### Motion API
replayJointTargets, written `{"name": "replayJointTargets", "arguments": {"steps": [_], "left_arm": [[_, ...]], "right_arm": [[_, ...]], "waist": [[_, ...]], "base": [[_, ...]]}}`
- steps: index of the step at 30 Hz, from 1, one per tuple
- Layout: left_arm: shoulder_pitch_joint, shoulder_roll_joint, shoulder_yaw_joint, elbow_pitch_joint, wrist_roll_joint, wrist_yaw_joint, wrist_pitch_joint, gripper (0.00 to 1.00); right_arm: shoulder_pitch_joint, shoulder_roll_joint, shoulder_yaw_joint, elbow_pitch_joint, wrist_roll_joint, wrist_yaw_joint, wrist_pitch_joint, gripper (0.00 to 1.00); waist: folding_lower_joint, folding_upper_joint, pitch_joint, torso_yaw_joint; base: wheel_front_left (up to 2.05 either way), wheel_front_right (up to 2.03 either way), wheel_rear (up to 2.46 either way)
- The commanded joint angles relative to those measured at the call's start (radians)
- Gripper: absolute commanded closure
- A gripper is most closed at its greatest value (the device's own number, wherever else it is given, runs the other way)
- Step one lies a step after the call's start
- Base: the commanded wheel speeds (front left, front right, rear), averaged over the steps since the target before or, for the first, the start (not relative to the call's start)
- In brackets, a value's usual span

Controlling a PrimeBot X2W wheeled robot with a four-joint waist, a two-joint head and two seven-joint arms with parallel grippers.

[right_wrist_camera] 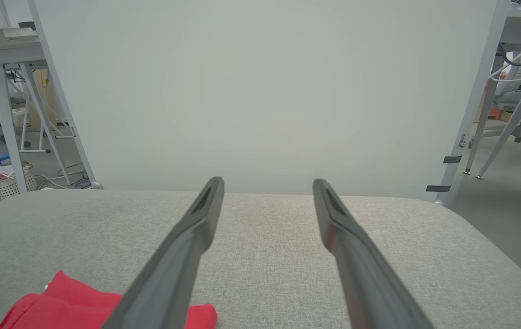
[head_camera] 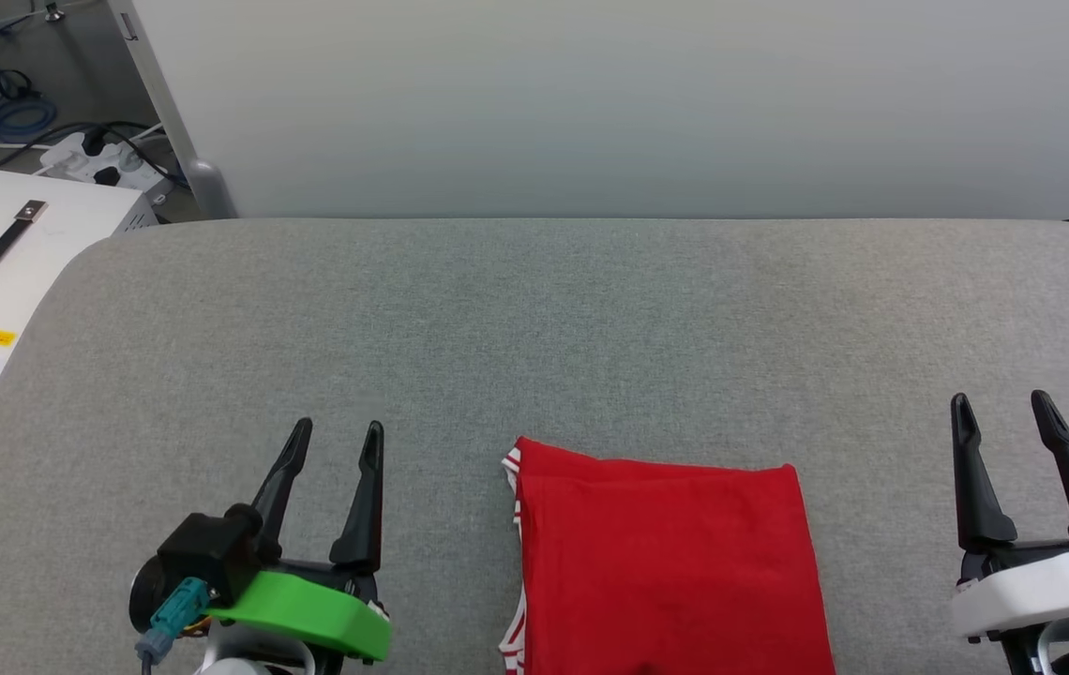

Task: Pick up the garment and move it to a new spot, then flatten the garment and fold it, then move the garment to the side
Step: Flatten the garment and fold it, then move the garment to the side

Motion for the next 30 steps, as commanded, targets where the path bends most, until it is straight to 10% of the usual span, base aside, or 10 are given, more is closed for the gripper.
{"name": "replayJointTargets", "arguments": {"steps": [1,21,30], "left_arm": [[0.016,-0.009,0.007,0.003,0.015,-0.009,-0.006,0.00],[0.006,-0.072,0.070,0.028,0.072,-0.036,-0.006,0.00],[-0.014,-0.077,0.063,0.030,0.076,-0.042,-0.006,0.00]], "right_arm": [[0.013,0.003,0.002,-0.001,-0.012,-0.001,-0.010,0.00],[0.023,-0.001,0.032,-0.006,0.007,-0.001,0.028,0.00],[0.009,-0.040,0.113,0.016,0.048,-0.001,0.240,0.00]], "waist": [[0.0000,-0.0001,-0.001,0.002],[0.0000,-0.0001,0.004,0.027],[0.0000,-0.0001,0.042,0.051]], "base": [[0.00,0.00,0.00],[0.00,0.00,0.00],[0.00,0.00,0.00]]}}
